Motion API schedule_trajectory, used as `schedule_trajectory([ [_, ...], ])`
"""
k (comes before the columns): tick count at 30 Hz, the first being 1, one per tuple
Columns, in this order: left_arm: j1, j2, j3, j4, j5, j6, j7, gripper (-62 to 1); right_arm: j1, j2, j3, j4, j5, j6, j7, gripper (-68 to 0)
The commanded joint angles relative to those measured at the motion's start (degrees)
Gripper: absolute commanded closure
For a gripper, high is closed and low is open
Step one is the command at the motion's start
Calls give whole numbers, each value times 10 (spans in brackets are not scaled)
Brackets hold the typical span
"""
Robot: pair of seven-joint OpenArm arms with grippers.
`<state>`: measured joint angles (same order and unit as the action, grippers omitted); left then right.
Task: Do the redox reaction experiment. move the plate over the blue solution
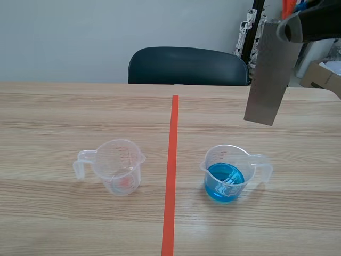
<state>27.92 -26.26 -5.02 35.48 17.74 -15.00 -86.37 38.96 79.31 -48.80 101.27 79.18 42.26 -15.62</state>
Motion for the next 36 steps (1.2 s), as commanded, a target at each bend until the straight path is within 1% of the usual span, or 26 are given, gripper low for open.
schedule_trajectory([
  [1, 17, -19, 0, 25, -26, 3, -27, -623, -1, 2, 12, 6, -19, 5, 31, -6],
  [4, 50, -49, 0, 53, -65, 3, -27, -623, -11, 2, 12, 6, -71, 5, 83, -6],
  [6, 71, -71, 0, 70, -85, 3, -27, -623, -14, -3, 12, 6, -104, 5, 118, -6],
  [8, 94, -92, 0, 87, -107, 3, -27, -623, -16, -11, 12, 6, -125, 5, 135, -6],
  [10, 117, -115, 0, 108, -132, 3, -27, -623, -22, -23, 12, 6, -142, 5, 141, -6],
  [14, 164, -165, 0, 151, -193, 3, -27, -623, -41, -47, 12, 7, -147, 5, 132, -6],
  [18, 203, -219, 0, 195, -260, 3, -27, -623, -56, -49, 12, 25, -147, 5, 132, -6],
  [21, 219, -256, 0, 220, -309, 3, -27, -623, -60, -45, 12, 50, -134, 5, 109, -6],
  [22, 219, -266, 0, 224, -322, 3, -27, -573, -60, -41, 12, 58, -115, 5, 93, -6],
  [23, 218, -277, 0, 228, -332, 3, -27, -509, -60, -36, 12, 65, -89, 5, 77, -6],
  [25, 217, -296, 0, 238, -350, 3, -27, -389, -60, -25, 12, 74, -28, 5, 56, -6],
  [27, 217, -319, 0, 249, -351, 3, -16, -287, -60, -17, 12, 75, 24, 5, 45, -6],
  [29, 215, -341, 0, 263, -351, 2, 7, -202, -60, -14, 12, 75, 58, 5, 28, -6],
  [33, 214, -389, -1, 294, -351, 2, 35, -81, -60, -14, 12, 75, 77, 5, -8, -6],
  [34, 214, -401, -3, 302, -351, 2, 45, -65, -60, -14, 12, 74, 77, -7, -14, -6],
  [35, 211, -413, -4, 310, -351, 1, 58, -55, -60, -14, 12, 73, 77, -24, -19, -6],
  [36, 203, -422, -4, 316, -351, -8, 76, -55, -60, -14, 12, 69, 77, -40, -21, -6],
])
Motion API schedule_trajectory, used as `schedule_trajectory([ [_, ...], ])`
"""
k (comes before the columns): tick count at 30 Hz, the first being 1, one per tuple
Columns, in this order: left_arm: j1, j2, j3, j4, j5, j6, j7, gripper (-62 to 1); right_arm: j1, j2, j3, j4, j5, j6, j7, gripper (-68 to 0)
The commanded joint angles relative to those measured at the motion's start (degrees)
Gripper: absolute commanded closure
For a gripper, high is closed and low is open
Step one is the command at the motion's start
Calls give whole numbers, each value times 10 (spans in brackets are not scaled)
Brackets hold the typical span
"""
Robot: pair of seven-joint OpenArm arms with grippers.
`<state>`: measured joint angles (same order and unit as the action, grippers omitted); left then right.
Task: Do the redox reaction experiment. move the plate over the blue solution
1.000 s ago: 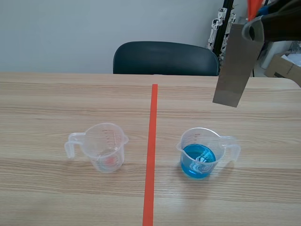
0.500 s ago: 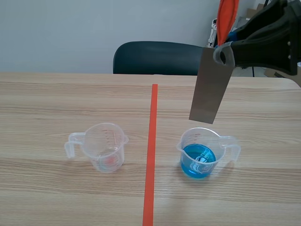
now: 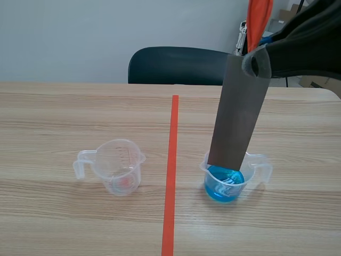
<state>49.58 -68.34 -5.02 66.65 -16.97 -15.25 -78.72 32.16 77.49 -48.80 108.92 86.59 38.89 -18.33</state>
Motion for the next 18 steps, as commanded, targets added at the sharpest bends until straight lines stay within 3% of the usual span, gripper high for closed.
schedule_trajectory([
  [1, -25, -10, -4, 9, -4, -17, 20, -55, 8, 4, 12, -12, 2, -18, 6, -6],
  [4, -69, -28, -4, 20, -4, -52, 69, -55, 9, 4, 12, -28, 2, -21, 12, -6],
  [11, -160, -44, -4, 54, -4, -113, 115, -38, 9, 3, 12, -62, 2, -21, 34, -6],
  [18, -201, -44, -1, 134, 3, -116, 223, -38, 9, -1, 12, -89, 0, -21, 37, -6],
])
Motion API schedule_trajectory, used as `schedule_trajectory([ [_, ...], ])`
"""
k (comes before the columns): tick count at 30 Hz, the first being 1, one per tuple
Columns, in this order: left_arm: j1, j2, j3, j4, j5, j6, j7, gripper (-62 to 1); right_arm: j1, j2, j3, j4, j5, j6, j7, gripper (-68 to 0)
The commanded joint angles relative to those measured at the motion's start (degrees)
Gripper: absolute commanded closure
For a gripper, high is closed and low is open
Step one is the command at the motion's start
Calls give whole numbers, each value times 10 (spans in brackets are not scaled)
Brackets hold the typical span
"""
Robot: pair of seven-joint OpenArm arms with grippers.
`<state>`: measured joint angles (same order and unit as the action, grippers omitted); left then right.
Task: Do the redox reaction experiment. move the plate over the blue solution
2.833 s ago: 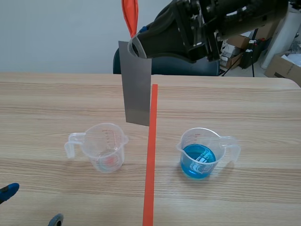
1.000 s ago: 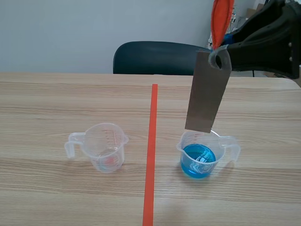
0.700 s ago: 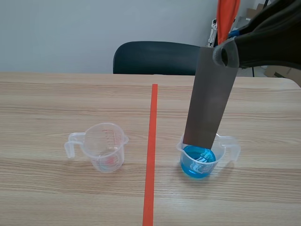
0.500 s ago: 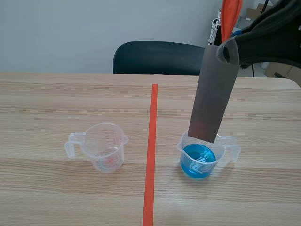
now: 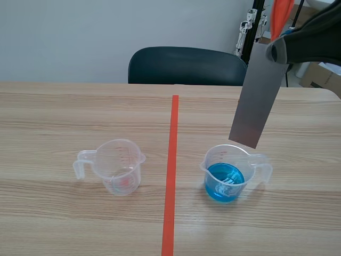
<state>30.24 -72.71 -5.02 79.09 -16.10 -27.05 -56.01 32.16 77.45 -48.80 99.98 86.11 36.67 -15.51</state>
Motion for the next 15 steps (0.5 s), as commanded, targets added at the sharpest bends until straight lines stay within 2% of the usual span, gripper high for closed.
schedule_trajectory([
  [1, -12, 0, -1, 24, -6, 2, 10, -38, 9, 0, 12, -2, 5, 2, 9, -6],
  [9, -57, 4, 0, 136, -6, -6, 113, -38, 9, -10, 12, -3, -21, 3, 10, -6],
  [15, -97, 16, 44, 160, -3, -7, 146, -38, 9, -11, 12, -3, -21, 9, 4, -6],
])
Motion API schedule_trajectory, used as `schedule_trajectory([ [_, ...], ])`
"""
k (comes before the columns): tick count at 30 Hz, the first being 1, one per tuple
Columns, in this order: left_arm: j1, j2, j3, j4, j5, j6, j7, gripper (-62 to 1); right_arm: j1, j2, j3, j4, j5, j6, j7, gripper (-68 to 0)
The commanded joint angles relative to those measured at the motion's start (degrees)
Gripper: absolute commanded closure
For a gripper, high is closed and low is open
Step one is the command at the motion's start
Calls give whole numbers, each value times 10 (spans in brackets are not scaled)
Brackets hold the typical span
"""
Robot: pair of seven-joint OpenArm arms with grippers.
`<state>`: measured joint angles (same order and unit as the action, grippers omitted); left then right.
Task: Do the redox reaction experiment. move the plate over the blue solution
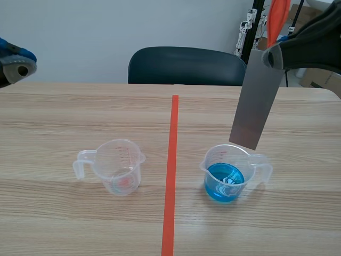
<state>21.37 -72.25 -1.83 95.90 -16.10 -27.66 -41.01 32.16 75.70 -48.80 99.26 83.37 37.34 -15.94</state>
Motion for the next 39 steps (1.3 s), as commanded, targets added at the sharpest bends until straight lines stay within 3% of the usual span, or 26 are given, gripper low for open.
schedule_trajectory([
  [1, -18, 19, 24, -10, 1, 0, 3, -38, 9, 6, 12, 4, 7, 2, 9, -6],
  [10, -160, 105, 175, -10, 127, -13, 62, -38, 13, 6, 13, 4, 6, 6, 9, -6],
  [18, -272, 172, 273, -11, 128, -17, 163, -39, 13, 6, 28, 4, 2, 13, 13, -6],
  [22, -316, 201, 320, -23, 128, -49, 203, -39, 13, 6, 31, 4, 2, 13, 12, -6],
  [26, -358, 233, 363, -46, 129, -56, 231, -40, 13, 6, 31, 4, 2, 15, 12, -6],
  [39, -444, 325, 418, -97, 130, -55, 274, -40, 13, 6, 31, 4, -7, 17, 12, -6],
])
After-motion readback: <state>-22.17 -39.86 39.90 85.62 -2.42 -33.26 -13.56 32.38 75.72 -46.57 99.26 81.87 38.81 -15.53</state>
